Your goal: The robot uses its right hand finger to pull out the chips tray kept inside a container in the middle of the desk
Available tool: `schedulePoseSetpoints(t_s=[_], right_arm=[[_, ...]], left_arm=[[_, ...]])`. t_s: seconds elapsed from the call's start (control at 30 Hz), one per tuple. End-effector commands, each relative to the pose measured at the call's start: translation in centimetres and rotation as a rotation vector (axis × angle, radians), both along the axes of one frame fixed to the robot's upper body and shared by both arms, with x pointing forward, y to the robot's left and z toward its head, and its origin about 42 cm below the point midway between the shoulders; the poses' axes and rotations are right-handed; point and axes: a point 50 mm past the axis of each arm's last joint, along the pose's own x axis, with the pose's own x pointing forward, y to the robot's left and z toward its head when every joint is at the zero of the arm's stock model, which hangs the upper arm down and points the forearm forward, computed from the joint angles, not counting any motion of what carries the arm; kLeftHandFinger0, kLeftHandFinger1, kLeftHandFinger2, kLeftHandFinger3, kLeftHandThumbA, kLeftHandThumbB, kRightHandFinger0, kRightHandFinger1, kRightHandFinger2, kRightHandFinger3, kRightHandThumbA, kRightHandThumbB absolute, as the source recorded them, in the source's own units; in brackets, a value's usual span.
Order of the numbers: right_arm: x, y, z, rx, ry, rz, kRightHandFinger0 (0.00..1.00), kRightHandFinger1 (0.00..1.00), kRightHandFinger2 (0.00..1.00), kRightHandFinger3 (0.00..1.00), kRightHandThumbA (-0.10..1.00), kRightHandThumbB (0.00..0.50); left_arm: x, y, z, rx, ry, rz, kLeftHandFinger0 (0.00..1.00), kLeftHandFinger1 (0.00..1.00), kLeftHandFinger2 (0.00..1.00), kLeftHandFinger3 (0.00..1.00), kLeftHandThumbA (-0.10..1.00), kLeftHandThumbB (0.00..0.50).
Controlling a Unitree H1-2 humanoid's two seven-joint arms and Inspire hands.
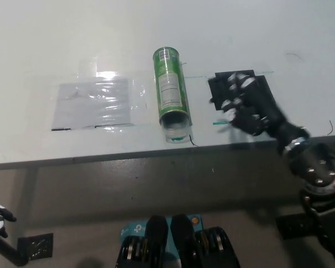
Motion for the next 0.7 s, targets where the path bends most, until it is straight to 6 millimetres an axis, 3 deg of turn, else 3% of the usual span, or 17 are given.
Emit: schedulePoseSetpoints(t_s=[0.0, 0.07, 0.2, 0.3, 0.33, 0.37, 0.63, 0.67], right_arm=[[1.1, 1.7, 2.2, -0.047, -0.1, 0.079, 0.06, 0.07, 0.65, 0.76, -0.1, 0.194], [1.6, 2.5, 1.8, -0.091, -0.104, 0.113, 0.05, 0.06, 0.73, 0.81, -0.1, 0.223], [1.9, 3.2, 1.4, -0.109, -0.122, 0.138, 0.01, 0.0, 0.73, 0.8, -0.1, 0.272], [1.9, 3.7, 0.9, -0.123, -0.121, 0.156, 0.11, 0.0, 0.72, 0.78, -0.1, 0.287], [2.0, 3.8, 0.5, -0.12, -0.132, 0.164, 0.04, 0.0, 0.7, 0.77, -0.1, 0.294], [2.1, 4.0, 0.1, -0.137, -0.139, 0.179, 0.0, 0.0, 0.7, 0.76, -0.1, 0.288], [2.4, 5.2, -0.1, -0.126, -0.14, 0.211, 0.0, 0.0, 0.71, 0.76, -0.1, 0.258], [2.4, 5.3, -0.1, -0.127, -0.137, 0.218, 0.09, 0.06, 0.71, 0.77, -0.1, 0.257]], left_arm=[[0.2, 0.4, 1.5, 0.025, -0.035, -0.035, 0.2, 0.26, 0.42, 0.67, -0.1, 0.0], [0.2, 0.3, 1.7, 0.025, -0.037, -0.035, 0.19, 0.25, 0.41, 0.67, -0.1, 0.0], [0.3, 0.4, 1.8, 0.04, -0.039, -0.039, 0.19, 0.25, 0.4, 0.67, -0.1, 0.0], [0.3, 0.4, 2.0, 0.035, -0.039, -0.037, 0.17, 0.24, 0.4, 0.67, -0.1, 0.0], [0.4, 0.5, 2.2, 0.034, -0.041, -0.04, 0.16, 0.24, 0.4, 0.67, -0.1, 0.0], [0.5, 0.5, 2.1, 0.037, -0.039, -0.037, 0.16, 0.24, 0.4, 0.68, -0.1, 0.0], [0.6, 0.6, 2.4, 0.037, -0.041, -0.036, 0.17, 0.24, 0.39, 0.67, -0.1, 0.0], [0.6, 0.6, 2.3, 0.037, -0.04, -0.036, 0.16, 0.25, 0.39, 0.67, -0.1, 0.0]])
